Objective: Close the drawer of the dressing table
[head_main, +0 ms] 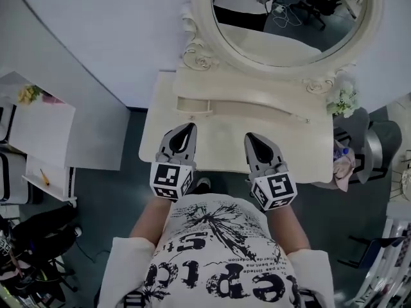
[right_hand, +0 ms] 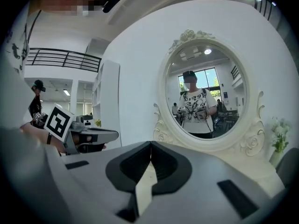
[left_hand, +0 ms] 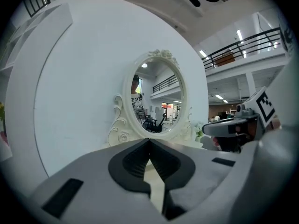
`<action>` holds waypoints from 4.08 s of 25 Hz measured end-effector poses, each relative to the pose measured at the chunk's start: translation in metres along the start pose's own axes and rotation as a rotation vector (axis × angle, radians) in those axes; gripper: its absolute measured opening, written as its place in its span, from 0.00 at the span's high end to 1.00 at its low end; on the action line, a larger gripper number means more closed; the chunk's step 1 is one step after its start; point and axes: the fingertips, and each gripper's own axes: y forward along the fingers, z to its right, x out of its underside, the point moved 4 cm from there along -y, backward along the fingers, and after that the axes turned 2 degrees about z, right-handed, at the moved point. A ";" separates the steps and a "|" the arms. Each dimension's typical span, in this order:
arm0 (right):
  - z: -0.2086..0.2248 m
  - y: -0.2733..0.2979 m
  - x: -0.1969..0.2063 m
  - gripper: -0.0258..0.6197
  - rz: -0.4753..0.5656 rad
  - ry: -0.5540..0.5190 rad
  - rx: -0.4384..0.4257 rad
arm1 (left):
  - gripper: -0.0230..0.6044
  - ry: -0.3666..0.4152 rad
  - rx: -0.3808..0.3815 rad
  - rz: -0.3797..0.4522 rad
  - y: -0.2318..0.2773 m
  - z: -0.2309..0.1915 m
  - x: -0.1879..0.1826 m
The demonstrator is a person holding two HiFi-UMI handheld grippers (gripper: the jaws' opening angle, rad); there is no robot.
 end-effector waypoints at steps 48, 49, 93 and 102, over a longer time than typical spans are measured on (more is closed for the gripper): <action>0.050 0.141 0.135 0.93 -0.182 0.059 -0.182 | 0.80 -0.179 -0.187 -0.334 0.123 -0.089 0.228; 0.049 0.141 0.134 0.93 -0.183 0.057 -0.185 | 0.80 -0.187 -0.183 -0.338 0.123 -0.089 0.228; 0.081 0.149 0.123 0.93 -0.203 0.044 -0.121 | 0.80 -0.223 -0.203 -0.350 0.189 -0.124 0.215; 0.082 0.154 0.123 0.93 -0.211 0.054 -0.110 | 0.80 -0.224 -0.186 -0.337 0.194 -0.127 0.215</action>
